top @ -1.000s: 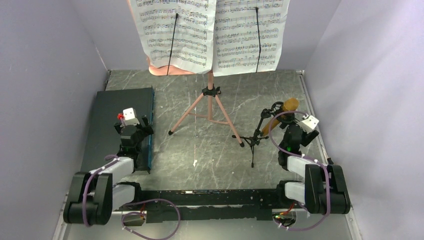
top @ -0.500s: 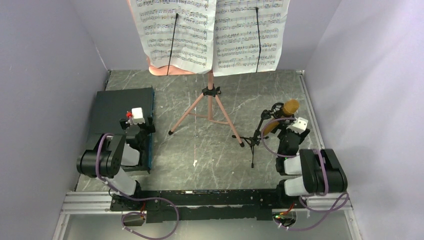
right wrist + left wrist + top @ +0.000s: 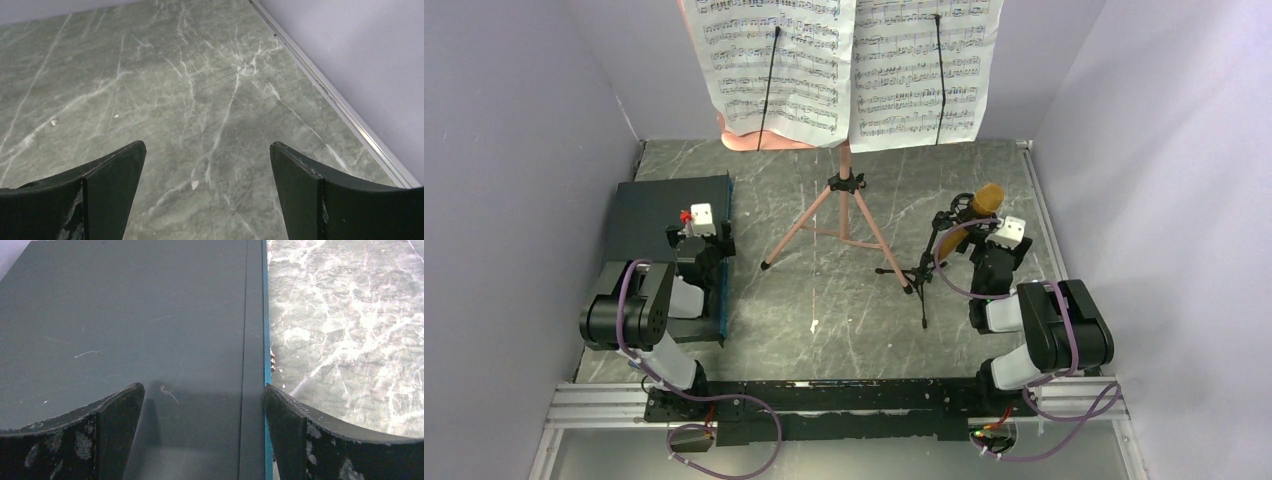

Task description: Set up the instrument practice props

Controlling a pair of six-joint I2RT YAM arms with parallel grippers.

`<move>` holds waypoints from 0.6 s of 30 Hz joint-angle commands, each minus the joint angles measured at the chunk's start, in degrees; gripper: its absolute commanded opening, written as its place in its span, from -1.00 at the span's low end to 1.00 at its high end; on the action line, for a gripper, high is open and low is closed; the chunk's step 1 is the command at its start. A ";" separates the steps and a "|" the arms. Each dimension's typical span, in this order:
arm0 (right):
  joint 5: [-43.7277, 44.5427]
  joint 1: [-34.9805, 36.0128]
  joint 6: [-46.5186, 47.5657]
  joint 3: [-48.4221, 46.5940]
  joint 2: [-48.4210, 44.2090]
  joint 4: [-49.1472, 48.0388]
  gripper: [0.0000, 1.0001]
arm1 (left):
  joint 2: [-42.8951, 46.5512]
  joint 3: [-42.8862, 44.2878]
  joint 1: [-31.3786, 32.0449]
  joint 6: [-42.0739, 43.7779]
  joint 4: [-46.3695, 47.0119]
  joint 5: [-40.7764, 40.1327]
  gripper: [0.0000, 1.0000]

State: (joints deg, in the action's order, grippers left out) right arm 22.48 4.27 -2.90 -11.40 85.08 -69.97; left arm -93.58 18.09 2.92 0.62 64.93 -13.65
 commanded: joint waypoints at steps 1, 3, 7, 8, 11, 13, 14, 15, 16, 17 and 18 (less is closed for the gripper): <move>0.78 0.39 1.02 -1.22 0.11 1.83 0.99 | -0.38 2.03 -0.50 -0.27 -4.57 -3.79 0.88; 0.72 0.28 1.11 -1.18 0.26 1.43 0.99 | -0.47 2.04 -0.48 -0.27 -4.42 -3.90 0.88; 0.72 0.30 1.03 -1.26 0.21 1.56 0.99 | -0.45 2.09 -0.52 -0.29 -4.46 -3.92 0.88; 0.72 0.31 1.00 -1.25 0.18 1.70 0.99 | -0.40 2.11 -0.53 -0.27 -4.64 -3.86 0.88; 0.72 0.30 0.98 -1.22 0.18 1.58 0.99 | -0.46 2.36 -0.54 -0.27 -5.04 -3.86 0.88; 0.73 0.30 1.08 -1.18 0.18 1.55 0.99 | -0.36 2.44 -0.71 -0.28 -5.29 -3.74 0.88; 0.72 0.30 1.04 -1.19 0.19 1.58 0.99 | -0.37 2.47 -0.66 -0.27 -5.29 -3.73 0.88; 0.72 0.30 1.01 -1.19 0.18 1.64 0.99 | -0.35 2.48 -0.68 -0.27 -5.25 -3.73 0.88; 0.72 0.30 1.09 -1.26 0.18 1.61 0.99 | -0.37 2.45 -0.67 -0.29 -5.24 -3.67 0.88; 0.72 0.30 1.13 -1.25 0.18 1.49 0.99 | -0.35 2.43 -0.67 -0.27 -5.38 -3.58 0.88; 0.72 0.30 1.10 -1.19 0.18 1.57 0.99 | -0.37 2.42 -0.67 -0.32 -5.29 -3.64 0.88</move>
State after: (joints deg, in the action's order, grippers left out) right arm 22.57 4.29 -2.90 -11.42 85.14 -68.31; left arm -93.60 19.92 2.81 -0.21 62.06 -14.92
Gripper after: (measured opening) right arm 0.994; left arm 0.940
